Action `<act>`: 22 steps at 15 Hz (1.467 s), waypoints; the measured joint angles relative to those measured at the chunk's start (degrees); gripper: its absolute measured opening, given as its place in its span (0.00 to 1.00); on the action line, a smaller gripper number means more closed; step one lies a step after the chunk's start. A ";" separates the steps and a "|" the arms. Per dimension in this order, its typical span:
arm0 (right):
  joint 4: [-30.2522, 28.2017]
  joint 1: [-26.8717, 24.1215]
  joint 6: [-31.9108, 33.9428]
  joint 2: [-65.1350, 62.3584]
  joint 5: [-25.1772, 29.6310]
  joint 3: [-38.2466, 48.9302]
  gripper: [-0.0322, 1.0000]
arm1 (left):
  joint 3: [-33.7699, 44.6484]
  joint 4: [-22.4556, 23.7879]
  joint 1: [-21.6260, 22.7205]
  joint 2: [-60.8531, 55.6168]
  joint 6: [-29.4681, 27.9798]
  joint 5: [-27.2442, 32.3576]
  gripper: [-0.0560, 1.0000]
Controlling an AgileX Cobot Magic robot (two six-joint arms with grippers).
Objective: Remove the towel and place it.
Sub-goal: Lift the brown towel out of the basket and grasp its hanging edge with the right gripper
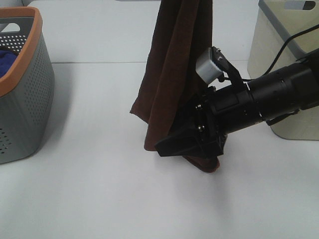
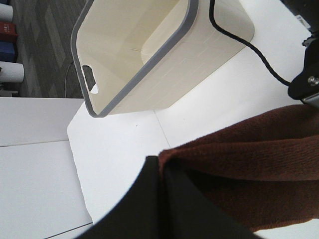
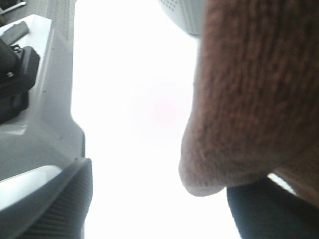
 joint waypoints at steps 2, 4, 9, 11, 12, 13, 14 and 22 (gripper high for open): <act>9.00 0.11 -5.73 0.00 -8.65 -0.63 0.75 | 0.00 0.17 0.00 0.00 -0.52 0.00 0.05; 13.92 0.06 -12.09 0.40 -13.24 -2.64 0.75 | 0.00 0.17 0.00 0.00 -0.80 0.00 0.05; 11.52 0.06 -8.54 1.83 0.23 -3.61 0.75 | 0.00 3.84 0.00 0.00 -1.20 -0.23 0.05; -1.55 0.06 1.83 1.83 2.98 -3.61 0.75 | 0.00 6.42 0.06 0.00 -1.95 -0.23 0.05; -4.24 0.06 4.24 1.83 5.21 -3.61 0.75 | 0.00 6.59 0.06 0.00 -2.12 -0.23 0.05; -5.16 0.06 5.33 1.83 8.65 -3.61 0.75 | 0.00 6.59 0.06 0.00 -2.12 -0.34 0.05; -5.33 0.06 5.73 1.83 11.57 -3.61 0.75 | 0.00 6.59 0.06 0.00 -2.23 -0.34 0.05; 3.09 0.06 0.29 1.83 -0.52 -3.61 0.75 | 0.00 6.70 0.06 0.00 -2.75 -0.40 0.05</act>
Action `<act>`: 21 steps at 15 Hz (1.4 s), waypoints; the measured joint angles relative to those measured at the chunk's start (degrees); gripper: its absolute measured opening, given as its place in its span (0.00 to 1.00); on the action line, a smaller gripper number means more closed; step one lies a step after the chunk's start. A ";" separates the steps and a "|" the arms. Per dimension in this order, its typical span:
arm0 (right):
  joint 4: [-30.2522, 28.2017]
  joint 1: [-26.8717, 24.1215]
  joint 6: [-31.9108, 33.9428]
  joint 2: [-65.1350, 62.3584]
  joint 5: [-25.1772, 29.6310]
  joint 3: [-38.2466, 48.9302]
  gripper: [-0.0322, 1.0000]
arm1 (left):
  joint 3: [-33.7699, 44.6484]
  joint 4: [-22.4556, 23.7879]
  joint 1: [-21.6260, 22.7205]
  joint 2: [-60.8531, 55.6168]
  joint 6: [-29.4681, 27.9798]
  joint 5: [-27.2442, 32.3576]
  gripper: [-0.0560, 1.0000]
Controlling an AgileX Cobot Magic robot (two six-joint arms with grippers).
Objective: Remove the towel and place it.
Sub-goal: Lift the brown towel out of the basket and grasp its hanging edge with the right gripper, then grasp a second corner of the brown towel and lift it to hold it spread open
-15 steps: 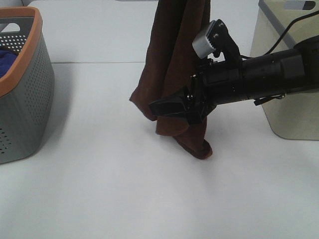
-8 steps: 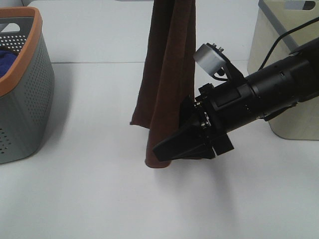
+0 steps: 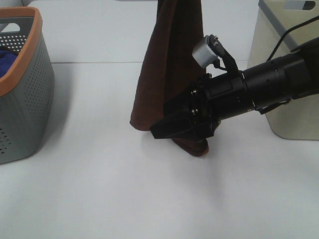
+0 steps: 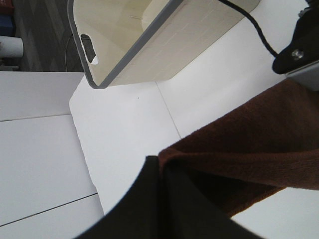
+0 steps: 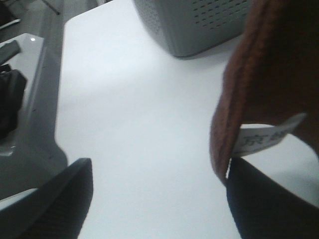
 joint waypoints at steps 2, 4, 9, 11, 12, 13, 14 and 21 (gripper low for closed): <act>3.44 0.00 -3.27 0.17 -2.46 0.00 0.75 | 0.00 0.00 0.00 0.00 -0.23 0.00 0.05; 4.24 0.00 -4.35 0.17 -2.46 0.00 0.75 | 0.00 0.00 0.00 0.00 -0.23 0.00 0.05; 4.13 0.00 -6.02 3.15 -2.52 0.00 0.65 | 0.00 0.00 0.00 0.00 -0.23 0.00 0.05; 1.78 0.00 -4.64 1.95 -3.67 0.00 0.41 | 0.00 0.00 0.00 0.00 -0.23 0.00 0.05; -0.46 0.00 -2.69 0.80 -4.64 0.00 0.38 | 0.00 0.00 0.00 0.00 -0.23 0.00 0.05; -4.13 0.00 0.63 -0.34 -5.39 0.00 0.37 | 0.00 0.00 0.00 0.00 -0.23 0.00 0.05; -8.25 0.00 4.81 -1.26 -5.44 0.00 0.36 | 0.00 0.00 0.00 0.00 -0.23 0.00 0.05; -24.81 0.00 25.55 -4.93 -3.72 0.00 0.56 | 0.00 0.00 0.00 0.00 -0.23 0.00 0.05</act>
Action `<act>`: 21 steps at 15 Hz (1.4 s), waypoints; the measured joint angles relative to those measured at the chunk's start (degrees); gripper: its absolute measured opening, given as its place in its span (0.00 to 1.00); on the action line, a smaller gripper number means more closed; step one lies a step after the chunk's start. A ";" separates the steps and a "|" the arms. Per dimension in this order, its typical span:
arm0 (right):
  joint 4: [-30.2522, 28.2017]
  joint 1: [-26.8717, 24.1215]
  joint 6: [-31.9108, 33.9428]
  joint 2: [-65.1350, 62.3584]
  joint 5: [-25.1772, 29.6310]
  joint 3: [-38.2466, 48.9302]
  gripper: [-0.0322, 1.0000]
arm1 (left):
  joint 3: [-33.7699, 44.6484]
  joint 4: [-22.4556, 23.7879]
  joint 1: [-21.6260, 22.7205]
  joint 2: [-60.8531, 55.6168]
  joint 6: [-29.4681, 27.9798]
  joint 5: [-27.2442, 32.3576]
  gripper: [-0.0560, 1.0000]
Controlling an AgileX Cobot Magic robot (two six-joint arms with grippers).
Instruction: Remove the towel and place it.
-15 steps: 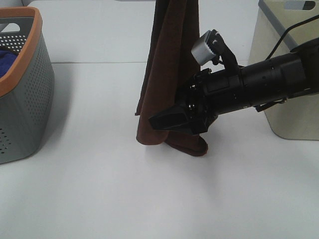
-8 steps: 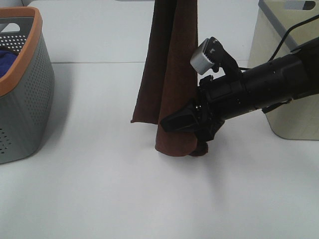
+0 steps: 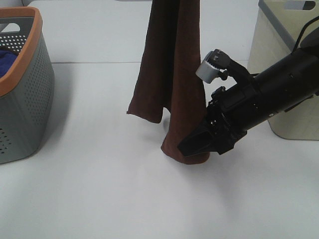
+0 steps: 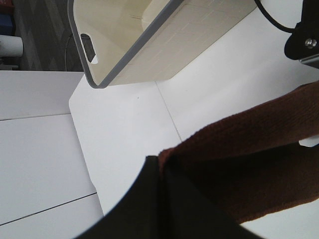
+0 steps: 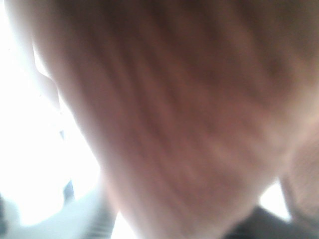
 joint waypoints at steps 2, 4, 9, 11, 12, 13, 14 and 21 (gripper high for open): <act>-0.11 0.00 1.60 0.00 0.06 0.00 0.62 | 0.00 0.00 0.00 0.00 -0.17 0.00 0.05; 0.46 0.00 3.38 0.00 0.06 0.00 0.67 | 0.00 0.00 0.00 0.00 -0.46 0.00 0.05; 1.95 0.00 6.25 0.00 0.11 0.00 0.67 | 0.00 0.00 0.00 0.00 -1.32 0.00 0.05; 1.26 0.00 6.36 -0.06 0.11 0.00 0.67 | 0.00 0.00 0.00 0.00 -1.32 0.00 0.05; 0.74 0.00 6.36 -0.06 0.11 0.00 0.62 | 0.00 0.00 0.00 0.00 -1.32 0.00 0.05; 0.29 0.00 6.36 -0.06 0.11 0.00 0.53 | 0.00 0.00 0.00 0.00 -1.32 0.00 0.05; -0.17 0.00 6.42 -0.06 0.11 0.00 0.40 | 0.00 0.00 0.00 0.00 -1.32 0.00 0.05; -24.64 0.00 15.53 -17.48 -4.93 0.00 0.05 | 0.00 13.69 0.00 0.34 -18.74 7.62 0.05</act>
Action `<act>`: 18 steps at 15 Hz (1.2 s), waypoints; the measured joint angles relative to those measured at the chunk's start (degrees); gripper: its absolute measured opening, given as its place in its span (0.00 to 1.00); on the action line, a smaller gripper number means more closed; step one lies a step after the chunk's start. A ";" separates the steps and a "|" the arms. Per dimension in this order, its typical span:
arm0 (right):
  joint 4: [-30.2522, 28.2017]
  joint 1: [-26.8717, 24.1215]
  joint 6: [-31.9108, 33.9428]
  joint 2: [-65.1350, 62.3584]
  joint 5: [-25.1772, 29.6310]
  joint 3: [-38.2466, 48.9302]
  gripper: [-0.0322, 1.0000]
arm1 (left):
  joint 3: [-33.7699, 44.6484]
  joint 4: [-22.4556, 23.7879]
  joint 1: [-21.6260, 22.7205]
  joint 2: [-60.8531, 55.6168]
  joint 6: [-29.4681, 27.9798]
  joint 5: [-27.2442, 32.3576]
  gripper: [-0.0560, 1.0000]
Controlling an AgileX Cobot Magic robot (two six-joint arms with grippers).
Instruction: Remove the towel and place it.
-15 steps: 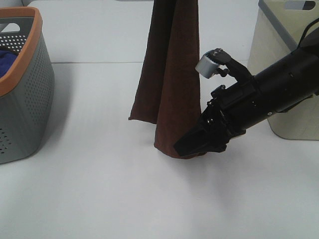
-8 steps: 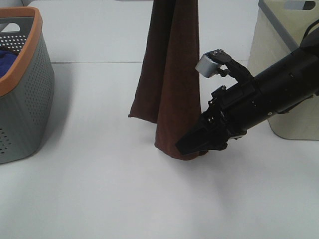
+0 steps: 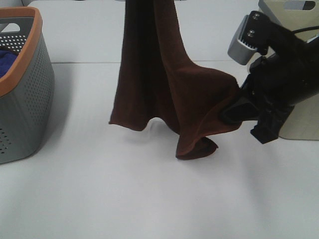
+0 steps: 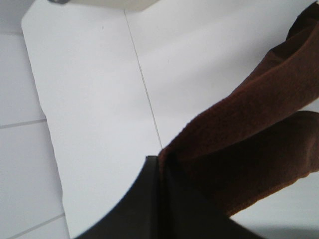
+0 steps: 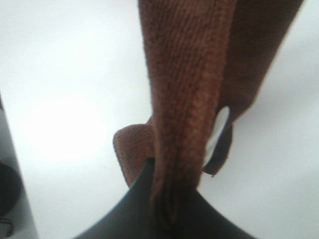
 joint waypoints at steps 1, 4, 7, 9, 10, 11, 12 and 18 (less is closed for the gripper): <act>-3.55 0.00 1.20 -1.32 -1.95 0.00 0.05 | 0.00 1.20 0.06 0.40 -5.04 0.17 0.05; -11.29 0.00 1.49 -1.83 -5.44 -0.97 0.05 | 0.00 2.41 0.23 1.72 -19.42 0.29 0.05; -17.02 0.00 1.26 -0.29 -10.08 -7.51 0.05 | 0.00 8.77 0.23 2.69 -28.93 -1.26 0.05; -21.72 0.00 0.17 4.30 -12.43 -14.21 0.05 | 0.00 14.44 0.52 4.64 -34.89 -5.04 0.05; -24.24 0.00 -1.89 7.05 -13.52 -17.02 0.05 | 0.00 16.62 1.09 5.67 -38.45 -8.02 0.05; -26.64 0.00 -4.30 9.68 -14.61 -19.71 0.05 | 0.00 17.59 2.58 6.65 -41.94 -11.75 0.05; -28.65 0.00 -6.88 12.26 -16.10 -22.06 0.05 | 0.00 17.93 4.64 7.45 -45.09 -15.93 0.05; -32.77 0.00 -17.65 29.56 -37.70 -37.82 0.05 | 0.00 18.79 14.27 14.95 -48.87 -42.69 0.05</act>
